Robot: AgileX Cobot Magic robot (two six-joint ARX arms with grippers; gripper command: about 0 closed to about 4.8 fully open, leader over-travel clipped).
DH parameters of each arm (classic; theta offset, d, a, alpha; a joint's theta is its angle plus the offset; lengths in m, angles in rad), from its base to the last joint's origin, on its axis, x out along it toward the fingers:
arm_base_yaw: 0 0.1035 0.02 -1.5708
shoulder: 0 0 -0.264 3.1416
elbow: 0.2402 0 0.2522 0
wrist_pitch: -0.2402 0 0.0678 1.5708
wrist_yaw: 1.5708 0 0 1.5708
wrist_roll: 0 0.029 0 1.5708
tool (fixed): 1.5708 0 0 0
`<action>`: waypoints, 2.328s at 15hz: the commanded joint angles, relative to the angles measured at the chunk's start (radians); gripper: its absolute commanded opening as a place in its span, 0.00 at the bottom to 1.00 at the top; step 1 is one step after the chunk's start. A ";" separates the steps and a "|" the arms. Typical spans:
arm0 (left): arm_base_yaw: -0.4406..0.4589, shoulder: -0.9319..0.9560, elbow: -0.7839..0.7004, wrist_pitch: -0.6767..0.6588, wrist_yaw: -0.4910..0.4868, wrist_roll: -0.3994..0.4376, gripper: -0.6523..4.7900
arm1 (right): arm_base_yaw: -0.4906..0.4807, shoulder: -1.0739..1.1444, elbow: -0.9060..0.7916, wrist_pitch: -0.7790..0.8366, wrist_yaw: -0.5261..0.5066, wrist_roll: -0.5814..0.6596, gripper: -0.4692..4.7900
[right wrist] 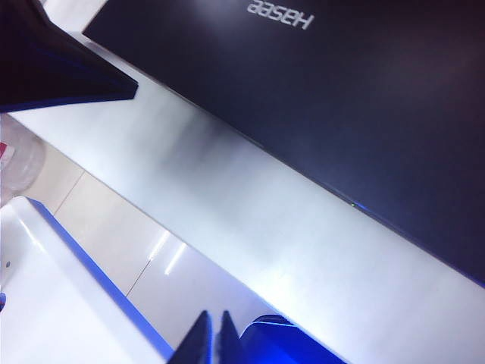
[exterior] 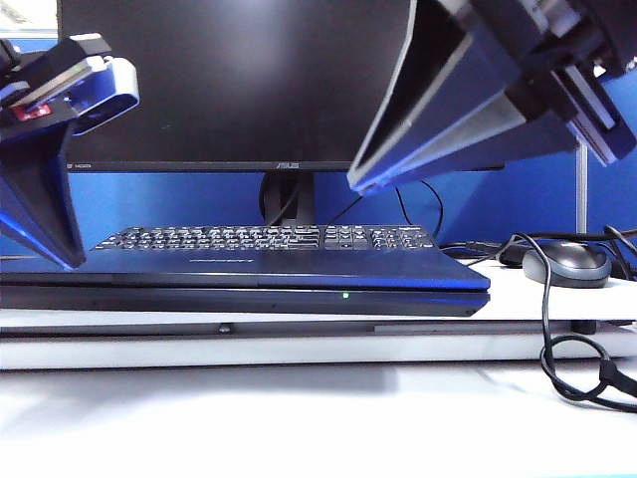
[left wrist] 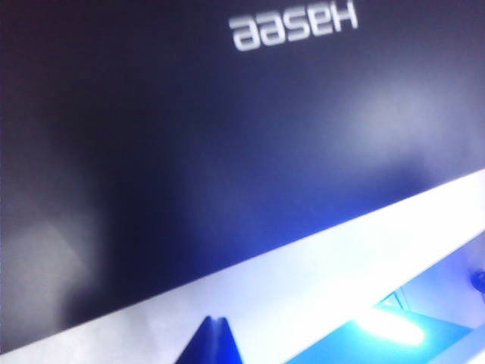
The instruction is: Open the lid of the black laptop.
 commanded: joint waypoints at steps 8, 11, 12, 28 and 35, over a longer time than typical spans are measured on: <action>0.000 -0.002 -0.042 0.002 -0.065 0.023 0.11 | -0.102 0.049 0.008 0.013 -0.019 -0.037 0.13; 0.000 -0.002 -0.049 0.016 -0.074 0.019 0.11 | -0.109 0.107 0.008 0.012 -0.020 -0.045 0.13; 0.000 -0.002 -0.050 0.029 -0.081 0.019 0.11 | -0.109 0.134 0.008 0.010 -0.019 -0.044 0.13; 0.000 -0.002 -0.050 0.062 -0.103 0.019 0.11 | -0.260 0.182 0.008 0.034 -0.065 -0.108 0.13; 0.000 -0.002 -0.050 0.071 -0.136 0.019 0.11 | -0.260 0.182 0.009 0.050 -0.084 -0.108 0.13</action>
